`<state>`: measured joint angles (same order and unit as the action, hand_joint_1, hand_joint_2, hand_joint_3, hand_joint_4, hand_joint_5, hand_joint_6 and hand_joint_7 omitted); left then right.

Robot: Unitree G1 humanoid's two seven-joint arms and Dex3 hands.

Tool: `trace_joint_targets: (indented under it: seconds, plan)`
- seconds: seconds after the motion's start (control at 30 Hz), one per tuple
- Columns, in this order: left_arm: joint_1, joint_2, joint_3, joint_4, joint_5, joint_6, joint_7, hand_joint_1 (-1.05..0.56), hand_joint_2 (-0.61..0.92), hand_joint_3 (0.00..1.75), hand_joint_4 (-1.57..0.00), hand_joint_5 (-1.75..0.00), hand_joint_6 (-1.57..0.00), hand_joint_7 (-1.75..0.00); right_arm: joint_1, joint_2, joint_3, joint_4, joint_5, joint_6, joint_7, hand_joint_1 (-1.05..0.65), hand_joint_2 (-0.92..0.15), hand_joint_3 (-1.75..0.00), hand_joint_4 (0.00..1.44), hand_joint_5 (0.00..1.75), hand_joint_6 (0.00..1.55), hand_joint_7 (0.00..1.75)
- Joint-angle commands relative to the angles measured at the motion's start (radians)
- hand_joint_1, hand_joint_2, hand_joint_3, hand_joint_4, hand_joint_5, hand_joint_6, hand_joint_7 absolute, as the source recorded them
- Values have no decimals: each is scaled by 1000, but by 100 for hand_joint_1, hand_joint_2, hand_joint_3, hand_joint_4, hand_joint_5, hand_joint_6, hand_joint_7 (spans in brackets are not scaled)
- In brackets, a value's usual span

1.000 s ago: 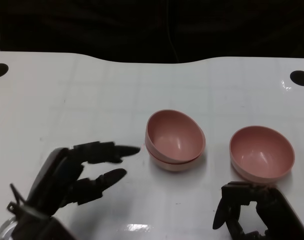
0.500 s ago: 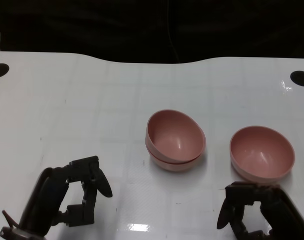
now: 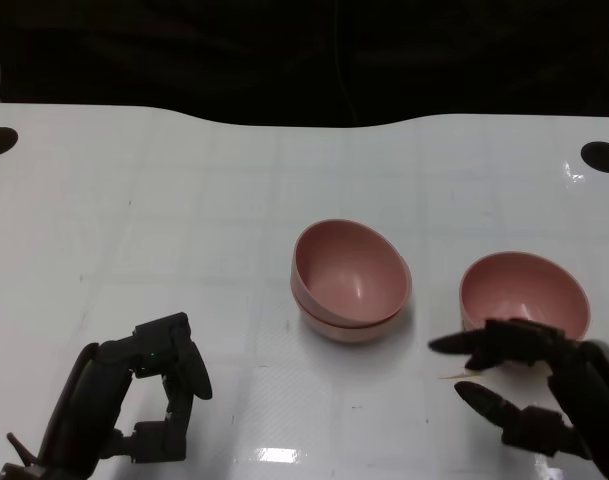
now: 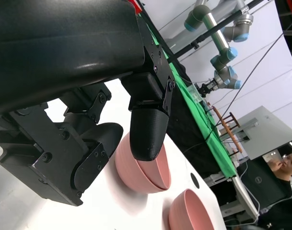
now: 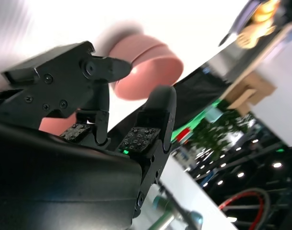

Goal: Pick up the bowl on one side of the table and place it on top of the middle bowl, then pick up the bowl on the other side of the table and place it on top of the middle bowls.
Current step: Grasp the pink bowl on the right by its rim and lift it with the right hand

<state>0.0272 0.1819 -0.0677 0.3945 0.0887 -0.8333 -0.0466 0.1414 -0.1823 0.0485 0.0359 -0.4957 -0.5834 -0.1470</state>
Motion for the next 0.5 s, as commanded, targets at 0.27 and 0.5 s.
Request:
trace_joint_targets:
  seconds: [0.27,0.5]
  plan:
    - [-7,10,14,14,6,12,-20,4,33,154,-93,-175,-79,-166,42,-17,-17,-220,-218,325,-6,-38,-80,0,47,50,55,10]
    - [-1,9,14,4,-2,22,-29,5,33,154,-93,-175,-80,-166,43,-50,29,-254,-409,489,5,-46,-78,0,40,38,50,3]
